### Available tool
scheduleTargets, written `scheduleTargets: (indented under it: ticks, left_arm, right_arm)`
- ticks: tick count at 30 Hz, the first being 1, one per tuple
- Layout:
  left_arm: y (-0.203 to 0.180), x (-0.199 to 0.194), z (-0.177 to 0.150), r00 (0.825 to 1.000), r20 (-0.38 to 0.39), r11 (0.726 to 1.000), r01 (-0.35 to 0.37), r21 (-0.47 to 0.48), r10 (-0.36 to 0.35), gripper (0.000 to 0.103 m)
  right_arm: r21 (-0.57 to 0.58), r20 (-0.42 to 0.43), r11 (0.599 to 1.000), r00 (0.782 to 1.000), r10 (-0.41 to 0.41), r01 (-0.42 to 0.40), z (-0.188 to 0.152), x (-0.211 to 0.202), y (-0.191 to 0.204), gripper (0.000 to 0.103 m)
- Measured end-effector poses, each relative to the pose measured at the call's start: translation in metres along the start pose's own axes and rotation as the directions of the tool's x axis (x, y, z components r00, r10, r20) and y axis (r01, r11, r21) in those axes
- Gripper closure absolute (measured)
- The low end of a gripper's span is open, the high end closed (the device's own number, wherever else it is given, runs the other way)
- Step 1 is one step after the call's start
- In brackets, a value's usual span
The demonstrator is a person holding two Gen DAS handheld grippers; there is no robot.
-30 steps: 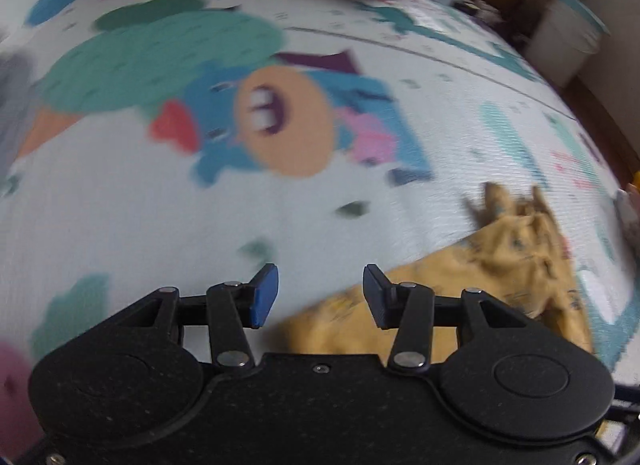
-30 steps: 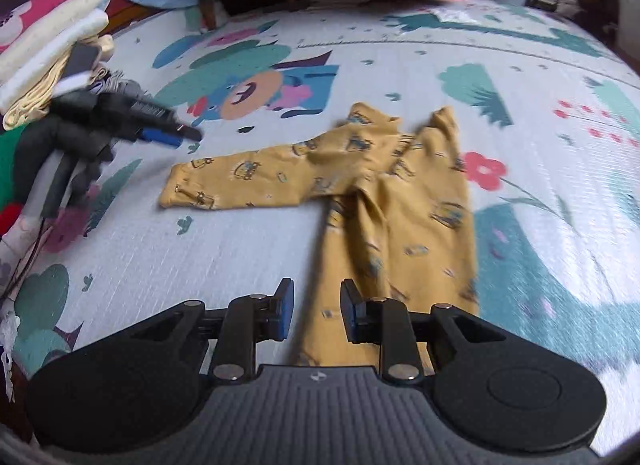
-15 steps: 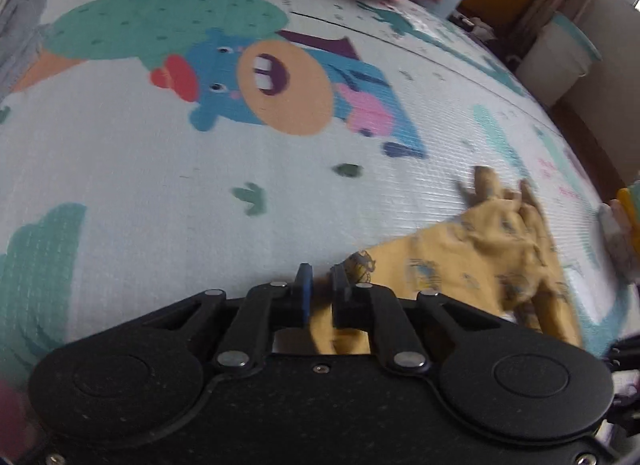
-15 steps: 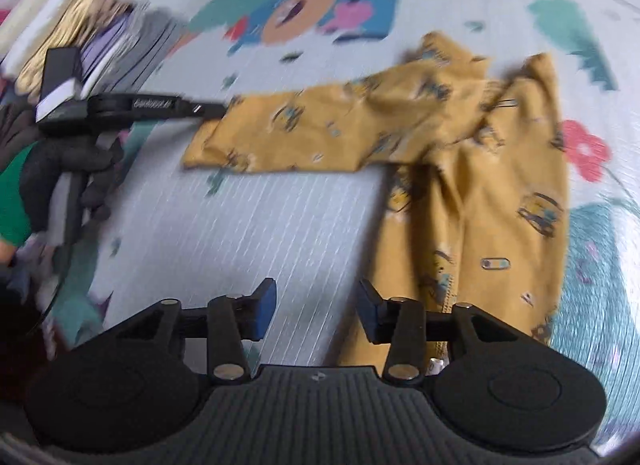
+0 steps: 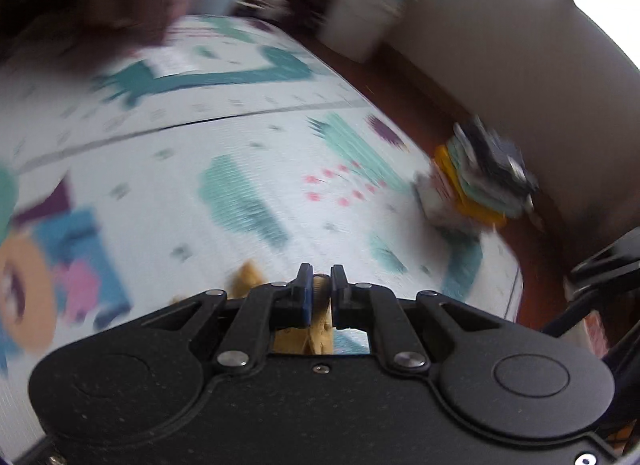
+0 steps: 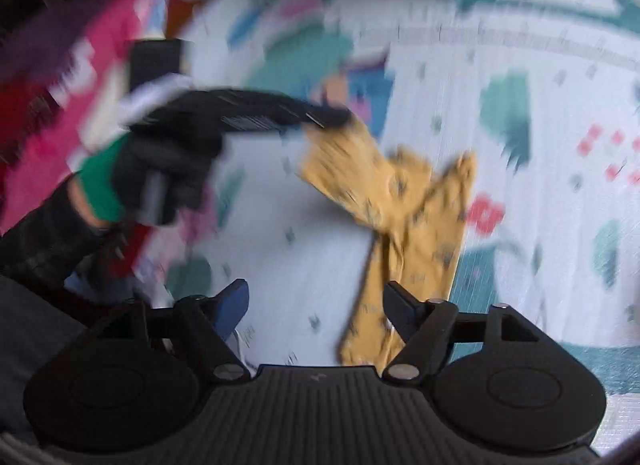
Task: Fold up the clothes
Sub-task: 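Grasp the shirt edge with the left gripper and lift it away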
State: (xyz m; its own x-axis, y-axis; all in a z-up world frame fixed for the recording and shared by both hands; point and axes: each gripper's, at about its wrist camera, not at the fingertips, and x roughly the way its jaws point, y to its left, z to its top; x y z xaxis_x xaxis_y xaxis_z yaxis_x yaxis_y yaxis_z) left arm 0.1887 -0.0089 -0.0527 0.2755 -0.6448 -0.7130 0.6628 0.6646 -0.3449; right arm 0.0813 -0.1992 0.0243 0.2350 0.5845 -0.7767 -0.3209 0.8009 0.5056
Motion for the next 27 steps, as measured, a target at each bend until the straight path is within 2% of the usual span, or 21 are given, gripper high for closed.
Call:
scheduleTargets:
  ticks: [3, 5, 8, 12, 16, 18, 21, 23, 25, 27]
  left_arm:
    - [-0.032, 0.034, 0.032, 0.996, -0.079, 0.998, -0.044, 0.055, 0.048, 0.097]
    - [-0.044, 0.057, 0.043, 0.99, -0.11, 0.995, -0.078, 0.057, 0.084, 0.097]
    - [-0.042, 0.081, 0.048, 0.987, -0.119, 0.993, -0.11, -0.042, 0.104, 0.097]
    - [-0.026, 0.094, 0.045, 0.984, -0.08, 0.969, -0.174, -0.175, 0.162, 0.097]
    - [0.011, 0.083, 0.041, 0.985, 0.0, 0.895, -0.157, -0.417, 0.173, 0.097]
    - [0.025, 0.076, 0.042, 0.984, 0.049, 0.846, -0.121, -0.519, 0.171, 0.097]
    - [0.043, 0.063, 0.042, 0.977, 0.124, 0.769, -0.054, -0.638, 0.171, 0.097]
    - [0.049, 0.061, 0.044, 0.973, 0.148, 0.732, -0.027, -0.68, 0.174, 0.097]
    - [0.049, 0.064, 0.047, 0.975, 0.148, 0.722, -0.02, -0.692, 0.169, 0.097]
    - [0.04, 0.074, 0.049, 0.982, 0.121, 0.742, -0.029, -0.669, 0.148, 0.097]
  right_arm:
    - [-0.002, 0.133, 1.0, 0.991, 0.026, -0.026, -0.015, -0.049, 0.0, 0.026]
    - [-0.038, 0.221, 0.999, 0.975, -0.01, 0.018, -0.013, -0.075, 0.003, 0.027]
    - [-0.028, 0.314, 0.998, 0.948, -0.048, 0.06, -0.012, -0.104, -0.003, 0.026]
    - [-0.012, 0.366, 0.997, 0.928, -0.064, 0.074, -0.01, -0.119, -0.007, 0.026]
    - [-0.005, 0.386, 0.998, 0.921, -0.059, 0.066, -0.004, -0.12, -0.009, 0.026]
    - [-0.003, 0.389, 0.998, 0.919, -0.062, 0.069, 0.0, -0.12, -0.015, 0.026]
    - [-0.005, 0.39, 0.997, 0.918, -0.067, 0.075, 0.008, -0.121, -0.021, 0.026]
    - [-0.007, 0.394, 0.997, 0.917, -0.068, 0.077, 0.012, -0.121, -0.022, 0.026]
    - [-0.012, 0.401, 0.997, 0.914, -0.067, 0.078, 0.016, -0.12, -0.021, 0.026]
    - [-0.014, 0.411, 0.997, 0.909, -0.063, 0.076, 0.019, -0.121, -0.019, 0.026]
